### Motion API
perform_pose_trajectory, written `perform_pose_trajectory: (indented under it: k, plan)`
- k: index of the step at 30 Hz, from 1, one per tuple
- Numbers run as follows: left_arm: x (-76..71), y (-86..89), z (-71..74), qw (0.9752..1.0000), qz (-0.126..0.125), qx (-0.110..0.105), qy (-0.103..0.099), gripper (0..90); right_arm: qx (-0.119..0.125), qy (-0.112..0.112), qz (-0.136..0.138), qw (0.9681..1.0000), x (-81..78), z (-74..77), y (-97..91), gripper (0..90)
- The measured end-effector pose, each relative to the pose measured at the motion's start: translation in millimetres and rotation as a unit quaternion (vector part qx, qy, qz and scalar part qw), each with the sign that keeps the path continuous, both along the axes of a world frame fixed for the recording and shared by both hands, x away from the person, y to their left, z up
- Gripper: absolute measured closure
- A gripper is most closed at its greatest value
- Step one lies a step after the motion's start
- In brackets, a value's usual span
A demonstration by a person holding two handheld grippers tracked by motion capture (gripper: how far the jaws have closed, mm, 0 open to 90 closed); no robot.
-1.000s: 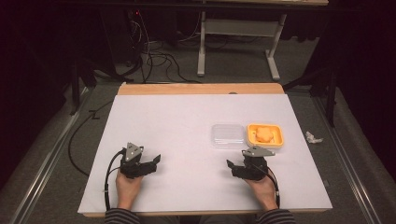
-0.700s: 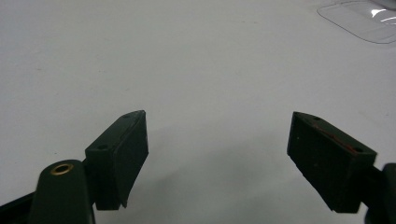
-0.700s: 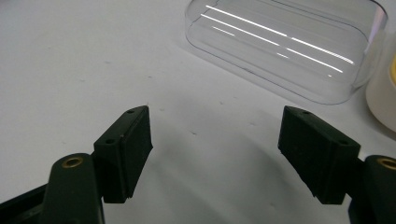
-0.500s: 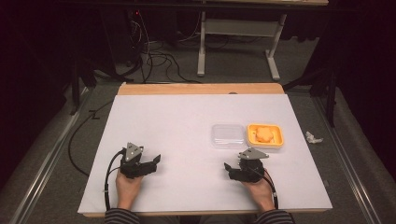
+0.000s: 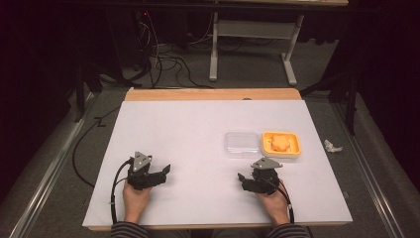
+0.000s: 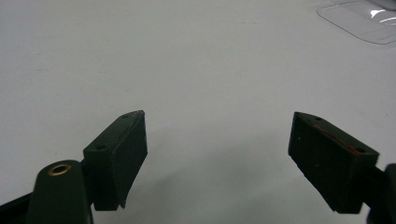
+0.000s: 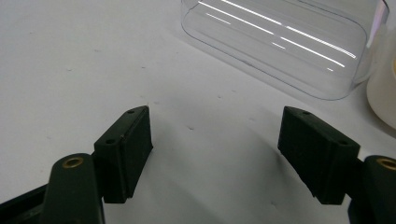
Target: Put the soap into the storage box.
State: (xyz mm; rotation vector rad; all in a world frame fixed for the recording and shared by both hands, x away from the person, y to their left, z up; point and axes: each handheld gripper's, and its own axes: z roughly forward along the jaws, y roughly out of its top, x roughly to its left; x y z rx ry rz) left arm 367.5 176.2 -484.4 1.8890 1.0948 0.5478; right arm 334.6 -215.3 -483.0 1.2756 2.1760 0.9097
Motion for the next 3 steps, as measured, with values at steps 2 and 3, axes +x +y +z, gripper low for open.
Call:
perform_pose_trajectory:
  k: [2,3]
  plan:
    - [0.0,0.0,0.0,1.0000,0.000,0.000,0.000,20.2,-0.005,-0.002,0.001,1.0000,-0.3,0.0,0.6,26.5]
    - [0.0,0.1,0.0,1.0000,0.000,0.000,-0.001,20.2,-0.004,-0.002,0.001,1.0000,-0.6,-0.1,0.6,26.6]
